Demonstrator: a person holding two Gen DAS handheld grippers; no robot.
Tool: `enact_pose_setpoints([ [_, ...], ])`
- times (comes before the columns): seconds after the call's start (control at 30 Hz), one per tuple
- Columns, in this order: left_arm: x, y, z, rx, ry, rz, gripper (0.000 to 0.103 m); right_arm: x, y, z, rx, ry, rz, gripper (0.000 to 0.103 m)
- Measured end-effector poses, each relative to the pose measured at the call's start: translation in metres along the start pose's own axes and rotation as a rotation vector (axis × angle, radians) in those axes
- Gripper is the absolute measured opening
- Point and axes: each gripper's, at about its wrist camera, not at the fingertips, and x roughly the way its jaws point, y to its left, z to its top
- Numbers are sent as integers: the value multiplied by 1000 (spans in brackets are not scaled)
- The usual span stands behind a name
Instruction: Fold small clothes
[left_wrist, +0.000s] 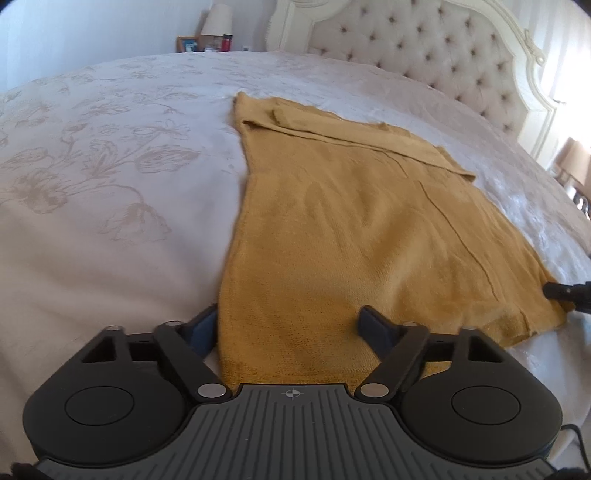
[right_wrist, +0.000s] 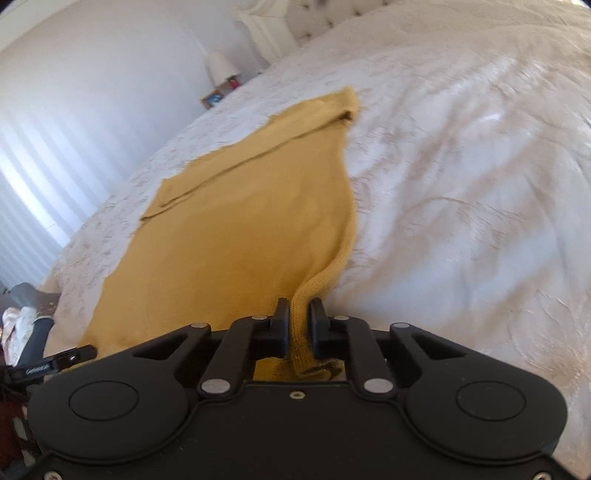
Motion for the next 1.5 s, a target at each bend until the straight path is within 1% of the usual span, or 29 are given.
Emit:
enact_pose_setpoints([
  [0.07, -2, 3, 1, -21, -2, -6, 71, -11, 2, 3, -4, -73, 37, 15],
  [0.13, -3, 4, 2, -34, 4, -9, 70, -24, -2, 7, 23, -148, 22, 15],
  [0.17, -4, 3, 3, -33, 8, -8, 70, -26, -6, 8, 34, -158, -18, 15],
  [0.2, -5, 2, 3, -30, 11, -8, 70, -26, -10, 8, 45, -150, -64, 11],
  [0.23, -5, 2, 3, -28, 16, -8, 70, -25, -15, 8, 65, -134, -100, 11],
  [0.3, -4, 1, 3, -24, 28, -7, 70, -22, -23, 7, 114, -108, -110, 11],
  [0.33, -4, 0, 3, -21, 33, -1, 63, -20, -24, 8, 118, -99, -104, 11],
  [0.37, -4, -1, 4, -18, 37, 12, 46, -18, -22, 8, 105, -91, -106, 11],
  [0.4, -5, -1, 4, -20, 37, 27, 36, -15, -20, 8, 85, -81, -111, 13],
  [0.43, -6, 2, 5, -35, 40, 16, 14, -13, -17, 8, 67, -70, -115, 14],
  [0.47, -8, 5, 6, -71, 47, -19, 7, -10, -15, 8, 51, -62, -119, 14],
  [0.53, -17, 10, 10, -150, 43, -70, 6, -8, -12, 6, 29, -53, -127, 15],
  [0.6, -35, 13, 15, -189, -2, -116, 6, -9, -12, 6, 27, -56, -129, 15],
  [0.67, -49, 19, 22, -229, -44, -139, 6, -11, -13, 5, 40, -65, -126, 15],
  [0.7, -51, 23, 24, -245, -39, -145, 7, -12, -14, 6, 45, -68, -125, 15],
  [0.77, -42, 30, 25, -256, 11, -120, 7, -10, -14, 5, 48, -62, -128, 16],
  [0.9, -10, 39, 11, -308, 150, -21, 7, -11, -12, 5, 39, -58, -143, 19],
  [0.97, -9, 43, 2, -337, 119, -37, 8, -13, -15, 5, 60, -60, -142, 22],
  [1.0, -9, 44, -1, -343, 105, -43, 8, -14, -17, 5, 73, -59, -145, 28],
  [1.03, -10, 45, -3, -343, 92, -49, 9, -14, -19, 5, 86, -56, -148, 39],
  [1.13, -9, 46, -6, -340, 73, -64, 9, -11, -21, 4, 96, -45, -135, 47],
  [1.2, -7, 47, -5, -350, 72, -71, 11, -9, -17, 3, 76, -29, -130, 51],
  [1.23, -7, 46, -5, -349, 69, -83, 19, -8, -16, 2, 73, -19, -117, 54],
  [1.27, -6, 46, -5, -347, 62, -105, 30, -7, -15, 1, 72, -12, -102, 56],
  [1.3, -7, 45, -6, -339, 55, -127, 36, -7, -13, -1, 72, -7, -89, 58],
  [1.37, -6, 37, -4, -298, 44, -167, 64, -6, -10, -2, 64, 5, -72, 58],
  [1.4, -5, 31, -3, -264, 42, -178, 70, -5, -9, -4, 59, 10, -68, 59],
  [1.47, -2, 17, -2, -179, 41, -169, 88, -5, -8, -5, 60, 14, -55, 61],
  [1.5, 0, 10, -3, -138, 39, -164, 92, -5, -8, -5, 65, 13, -50, 61],
])
